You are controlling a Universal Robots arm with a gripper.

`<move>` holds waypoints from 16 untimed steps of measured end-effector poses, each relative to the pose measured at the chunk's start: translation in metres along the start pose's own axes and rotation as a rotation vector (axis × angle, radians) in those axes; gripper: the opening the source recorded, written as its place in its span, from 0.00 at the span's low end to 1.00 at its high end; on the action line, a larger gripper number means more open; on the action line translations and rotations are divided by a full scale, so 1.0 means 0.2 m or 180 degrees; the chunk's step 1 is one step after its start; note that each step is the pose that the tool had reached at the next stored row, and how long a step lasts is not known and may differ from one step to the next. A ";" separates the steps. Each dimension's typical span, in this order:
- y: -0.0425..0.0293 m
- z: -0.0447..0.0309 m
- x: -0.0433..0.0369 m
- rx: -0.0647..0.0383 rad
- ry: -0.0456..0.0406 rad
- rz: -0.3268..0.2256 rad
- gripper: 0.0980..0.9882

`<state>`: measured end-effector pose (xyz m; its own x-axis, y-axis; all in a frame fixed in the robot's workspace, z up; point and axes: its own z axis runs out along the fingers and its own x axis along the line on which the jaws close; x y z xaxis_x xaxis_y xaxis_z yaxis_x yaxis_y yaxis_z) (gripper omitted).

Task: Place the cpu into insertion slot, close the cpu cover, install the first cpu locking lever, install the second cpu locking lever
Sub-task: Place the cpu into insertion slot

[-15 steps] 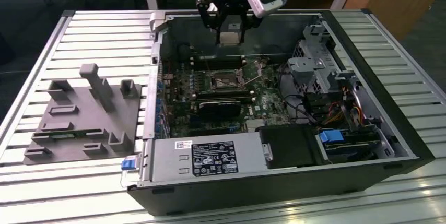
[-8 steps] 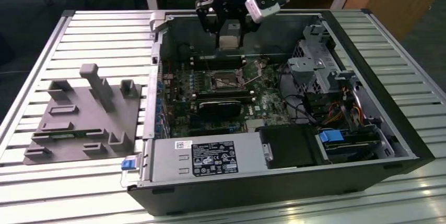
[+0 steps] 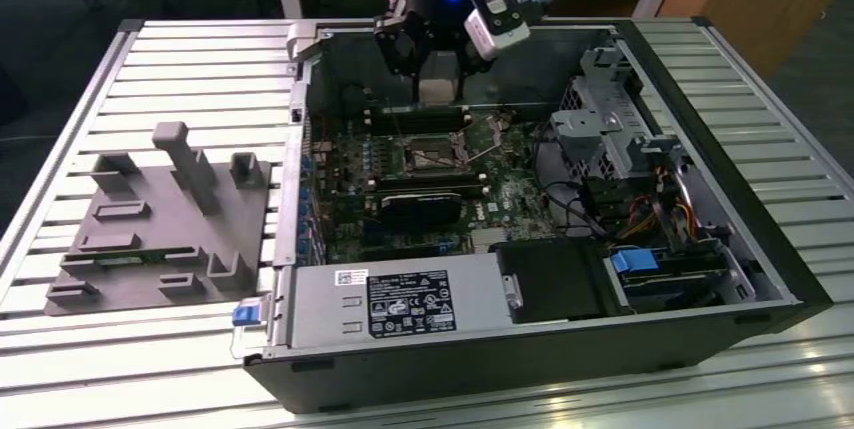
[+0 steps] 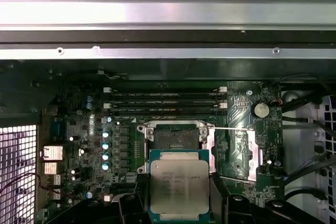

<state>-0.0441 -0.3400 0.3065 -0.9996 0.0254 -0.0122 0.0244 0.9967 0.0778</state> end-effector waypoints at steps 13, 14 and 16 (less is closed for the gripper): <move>-0.004 0.052 0.004 0.0012 -0.0034 0.0345 0.49; -0.004 0.054 0.004 0.0016 -0.0038 0.0394 0.49; -0.004 0.056 0.004 0.0021 -0.0046 0.0497 0.49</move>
<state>-0.0447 -0.3400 0.2952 -0.9833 0.1813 -0.0147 0.1798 0.9810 0.0732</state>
